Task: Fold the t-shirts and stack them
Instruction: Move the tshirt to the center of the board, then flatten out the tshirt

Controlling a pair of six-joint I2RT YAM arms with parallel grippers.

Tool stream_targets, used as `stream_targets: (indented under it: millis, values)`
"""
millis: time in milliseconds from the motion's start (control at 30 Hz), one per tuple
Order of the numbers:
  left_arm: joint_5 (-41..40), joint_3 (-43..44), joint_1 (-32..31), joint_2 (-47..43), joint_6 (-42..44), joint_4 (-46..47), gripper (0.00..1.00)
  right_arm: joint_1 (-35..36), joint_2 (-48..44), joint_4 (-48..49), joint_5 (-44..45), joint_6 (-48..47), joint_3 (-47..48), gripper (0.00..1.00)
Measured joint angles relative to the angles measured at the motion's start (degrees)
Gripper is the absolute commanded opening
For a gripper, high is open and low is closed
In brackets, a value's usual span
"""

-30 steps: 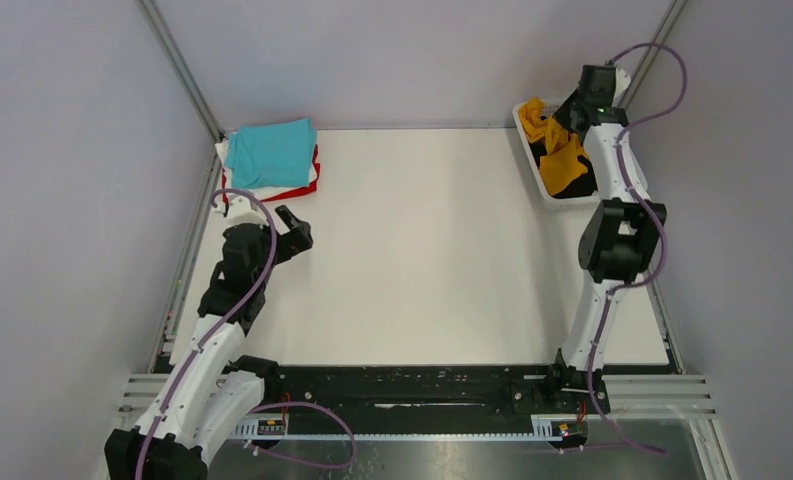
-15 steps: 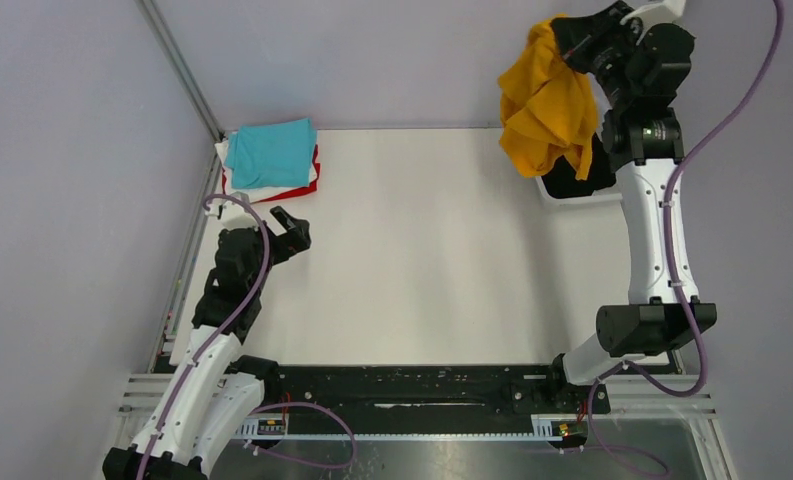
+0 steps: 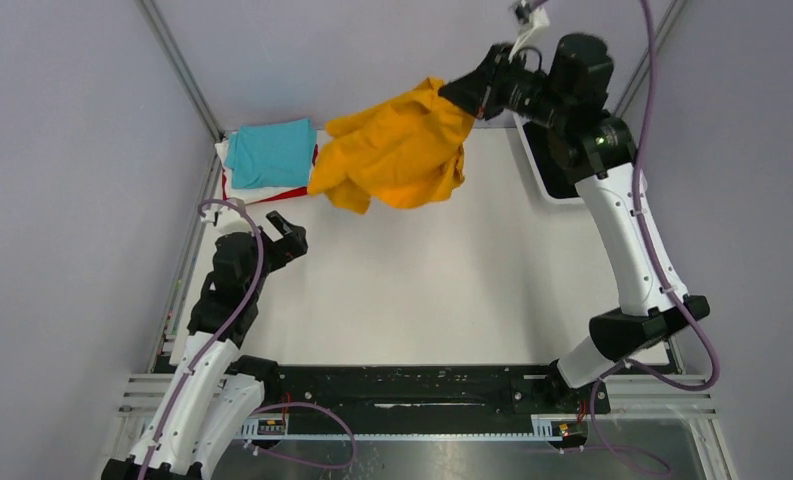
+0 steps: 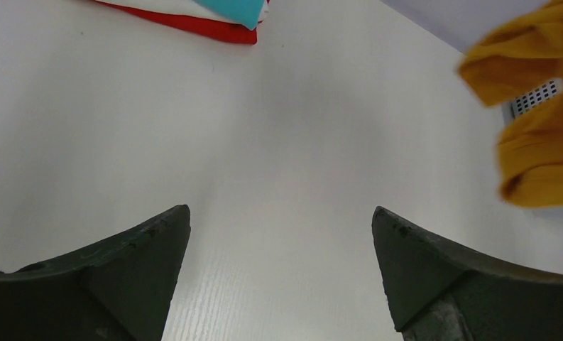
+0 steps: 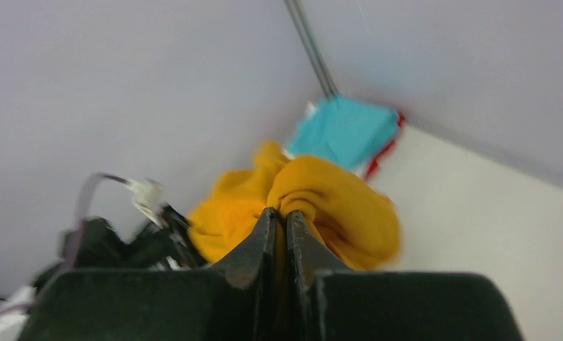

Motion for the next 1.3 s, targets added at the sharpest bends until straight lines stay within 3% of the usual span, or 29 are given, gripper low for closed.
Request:
stream_targets:
  millis: [100, 133, 167, 233, 367, 500, 767, 1000, 1300]
  values:
    - [-0.81, 0.24, 0.0, -0.98, -0.57, -0.85, 0.99, -0.2, -4.94, -1.01, 4.57, -5.03, -15.17, 0.31]
    - [-1.14, 0.37, 0.0, -1.36, -0.87, -1.25, 0.99, -0.39, -7.13, -0.04, 7.48, -6.69, -23.76, 0.42]
    - [-1.46, 0.48, 0.0, -1.64, -1.18, -1.49, 0.99, -0.72, -8.22, 0.31, 9.99, -7.37, -30.18, 0.6]
    - [-1.86, 0.48, 0.0, -1.77, -1.77, -1.79, 0.99, -1.75, -8.57, 0.74, 15.96, -7.89, -41.68, 0.79]
    - [-1.09, 0.48, 0.0, -0.98, -3.13, -2.16, 0.99, -4.74, -6.45, -1.92, 27.69, -7.17, -55.8, 0.96]
    - [4.55, 0.48, 0.0, 1.99, -4.09, -0.42, 0.99, -5.95, -9.09, -2.14, 33.9, -5.88, -60.76, 0.98]
    - [19.32, -4.09, -1.44, 8.11, -7.15, 5.16, 0.99, -5.75, -21.92, 0.5, 34.53, 1.84, -73.5, 0.99]
    - [21.0, -6.05, -8.31, 14.36, -8.0, 5.79, 0.99, -2.82, -24.41, -2.89, 34.36, 6.97, -79.49, 0.96]
    - [18.45, 2.45, -14.64, 35.45, -7.91, 9.16, 0.89, -0.79, -28.68, -4.33, 34.34, 9.7, -88.8, 0.94]
